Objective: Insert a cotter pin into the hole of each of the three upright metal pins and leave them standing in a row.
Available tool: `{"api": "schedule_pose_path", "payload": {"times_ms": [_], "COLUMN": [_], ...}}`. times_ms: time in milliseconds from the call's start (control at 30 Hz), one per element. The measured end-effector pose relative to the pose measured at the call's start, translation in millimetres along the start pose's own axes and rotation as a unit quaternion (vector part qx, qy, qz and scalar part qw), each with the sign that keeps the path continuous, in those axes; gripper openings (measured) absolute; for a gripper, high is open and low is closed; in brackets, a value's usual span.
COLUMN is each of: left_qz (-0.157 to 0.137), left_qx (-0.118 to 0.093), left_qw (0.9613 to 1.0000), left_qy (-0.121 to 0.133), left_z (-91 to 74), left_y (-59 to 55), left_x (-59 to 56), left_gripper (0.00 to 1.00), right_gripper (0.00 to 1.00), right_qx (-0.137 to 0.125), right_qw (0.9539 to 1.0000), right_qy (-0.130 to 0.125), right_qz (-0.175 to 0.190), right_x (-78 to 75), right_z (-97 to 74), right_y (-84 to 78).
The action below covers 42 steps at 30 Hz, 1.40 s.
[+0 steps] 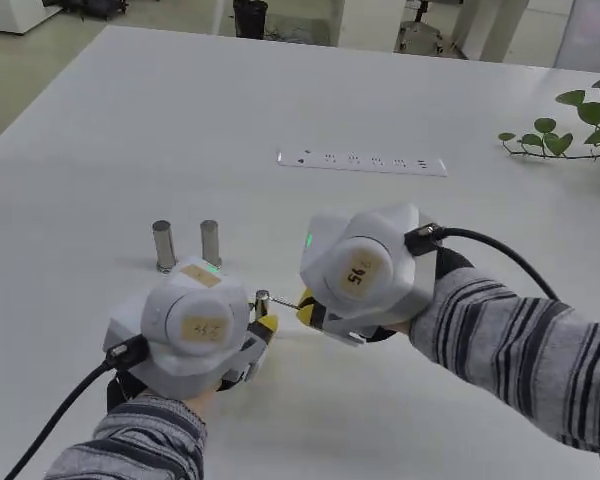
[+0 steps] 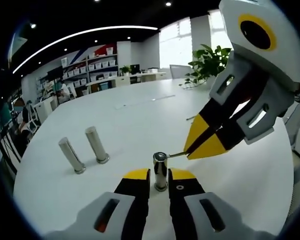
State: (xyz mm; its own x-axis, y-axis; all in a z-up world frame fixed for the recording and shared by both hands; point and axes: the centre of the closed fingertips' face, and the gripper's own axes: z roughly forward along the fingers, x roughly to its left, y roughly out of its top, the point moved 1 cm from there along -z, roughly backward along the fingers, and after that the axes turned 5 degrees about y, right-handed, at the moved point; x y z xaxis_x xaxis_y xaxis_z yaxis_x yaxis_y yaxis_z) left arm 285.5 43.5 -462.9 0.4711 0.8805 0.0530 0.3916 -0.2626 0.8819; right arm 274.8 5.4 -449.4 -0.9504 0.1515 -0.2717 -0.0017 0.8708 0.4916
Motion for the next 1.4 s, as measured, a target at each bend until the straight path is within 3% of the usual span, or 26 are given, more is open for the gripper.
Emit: {"api": "schedule_pose_path", "payload": {"times_ms": [500, 1400], "left_qz": [0.0, -0.007], "left_qx": [-0.007, -0.019], "left_qw": [1.0, 0.9998], "left_qy": [-0.004, 0.01], "left_z": [1.1, 3.2], "left_y": [-0.7, -1.7], "left_x": [-3.2, -3.5], "left_gripper": [0.05, 0.05], "right_gripper": [0.0, 0.0], "right_qx": [0.005, -0.019], "right_qw": [0.9999, 0.9994], "right_qy": [0.007, 0.012], "right_qz": [-0.014, -0.025], "right_x": [-1.0, -2.2], "right_z": [1.5, 4.2], "right_y": [4.4, 20.4]}}
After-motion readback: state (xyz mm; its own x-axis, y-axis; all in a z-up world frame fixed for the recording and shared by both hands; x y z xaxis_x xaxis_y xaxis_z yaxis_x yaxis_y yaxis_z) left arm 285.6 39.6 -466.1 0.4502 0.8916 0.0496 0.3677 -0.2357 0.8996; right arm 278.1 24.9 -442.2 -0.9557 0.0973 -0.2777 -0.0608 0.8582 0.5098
